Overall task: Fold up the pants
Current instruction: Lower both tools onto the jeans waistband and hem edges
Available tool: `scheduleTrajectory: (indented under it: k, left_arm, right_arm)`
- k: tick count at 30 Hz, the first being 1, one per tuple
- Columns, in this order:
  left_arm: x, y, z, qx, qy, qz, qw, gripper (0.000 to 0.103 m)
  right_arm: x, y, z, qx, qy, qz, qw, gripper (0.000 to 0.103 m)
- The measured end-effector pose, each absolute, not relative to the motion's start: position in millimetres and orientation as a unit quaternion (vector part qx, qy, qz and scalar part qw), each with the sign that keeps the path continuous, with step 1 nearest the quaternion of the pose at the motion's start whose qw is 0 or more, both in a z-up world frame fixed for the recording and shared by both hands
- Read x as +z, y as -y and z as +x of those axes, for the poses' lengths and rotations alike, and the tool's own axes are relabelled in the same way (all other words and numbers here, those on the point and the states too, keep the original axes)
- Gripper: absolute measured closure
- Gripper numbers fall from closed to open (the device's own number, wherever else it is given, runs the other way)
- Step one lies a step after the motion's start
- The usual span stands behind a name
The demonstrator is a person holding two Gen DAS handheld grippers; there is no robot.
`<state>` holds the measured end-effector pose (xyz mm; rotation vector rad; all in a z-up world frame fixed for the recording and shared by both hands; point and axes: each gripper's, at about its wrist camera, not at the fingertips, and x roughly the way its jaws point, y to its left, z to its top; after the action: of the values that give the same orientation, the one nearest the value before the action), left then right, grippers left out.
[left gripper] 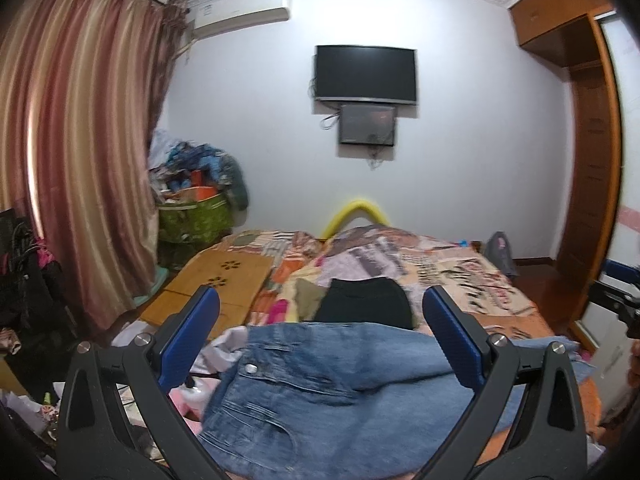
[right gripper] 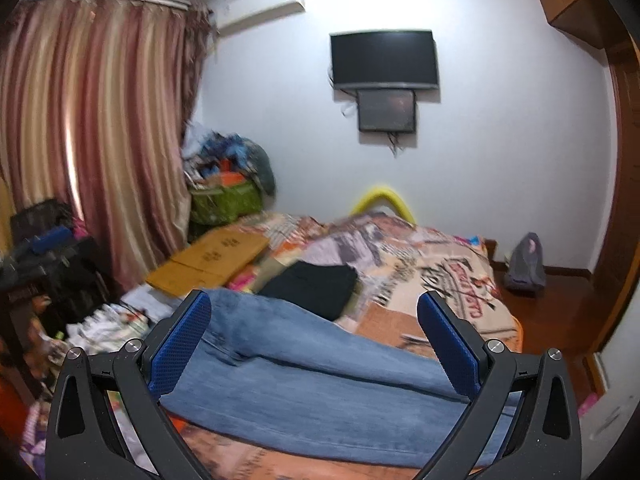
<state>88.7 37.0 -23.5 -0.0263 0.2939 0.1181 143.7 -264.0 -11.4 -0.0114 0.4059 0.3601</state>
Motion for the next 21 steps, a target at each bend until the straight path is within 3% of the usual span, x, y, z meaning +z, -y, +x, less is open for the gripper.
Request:
scheduleTrajectory:
  k: [9, 21]
  left_arm:
    - [-69, -85, 179, 0.104, -0.208, 0.000, 0.973, 0.000]
    - [-171, -132, 309, 0.105, -0.321, -0.009, 0.941, 0.000]
  right_arm:
    - [-58, 296, 207, 0.108, -0.269, -0.026, 0.957, 0.000]
    - [-114, 315, 291, 0.096, -0.369, -0.048, 0.923, 0.003]
